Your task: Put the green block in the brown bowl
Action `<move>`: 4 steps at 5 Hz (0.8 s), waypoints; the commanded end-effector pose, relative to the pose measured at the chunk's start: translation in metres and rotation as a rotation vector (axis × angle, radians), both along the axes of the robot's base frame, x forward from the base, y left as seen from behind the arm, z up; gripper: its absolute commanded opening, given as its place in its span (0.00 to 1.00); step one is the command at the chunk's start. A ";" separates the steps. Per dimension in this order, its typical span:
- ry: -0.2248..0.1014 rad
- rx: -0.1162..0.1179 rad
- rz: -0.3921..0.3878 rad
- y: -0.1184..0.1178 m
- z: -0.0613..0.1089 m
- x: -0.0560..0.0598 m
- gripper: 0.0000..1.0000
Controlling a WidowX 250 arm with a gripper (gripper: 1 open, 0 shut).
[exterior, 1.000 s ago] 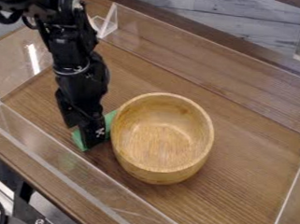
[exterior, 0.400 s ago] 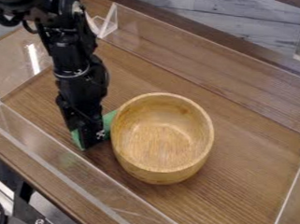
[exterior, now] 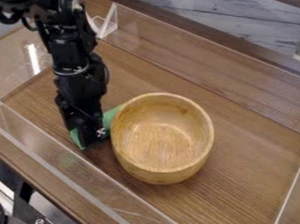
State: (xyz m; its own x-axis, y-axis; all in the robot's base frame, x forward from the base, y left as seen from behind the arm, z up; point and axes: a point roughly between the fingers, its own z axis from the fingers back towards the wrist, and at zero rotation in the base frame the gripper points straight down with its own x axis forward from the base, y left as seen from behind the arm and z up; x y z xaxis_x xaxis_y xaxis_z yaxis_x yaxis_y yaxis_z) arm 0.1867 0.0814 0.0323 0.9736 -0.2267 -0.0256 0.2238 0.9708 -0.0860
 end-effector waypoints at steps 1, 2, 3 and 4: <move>-0.055 0.024 0.012 0.005 0.018 0.010 0.00; -0.063 0.023 0.021 0.004 0.025 0.012 0.00; -0.071 0.021 0.027 0.003 0.031 0.014 0.00; -0.083 0.017 0.032 0.000 0.037 0.016 0.00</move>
State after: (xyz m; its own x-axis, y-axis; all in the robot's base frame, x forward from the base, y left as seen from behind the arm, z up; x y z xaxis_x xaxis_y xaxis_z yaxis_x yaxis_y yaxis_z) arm 0.1931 0.0786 0.0556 0.9819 -0.1894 0.0012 0.1888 0.9782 -0.0869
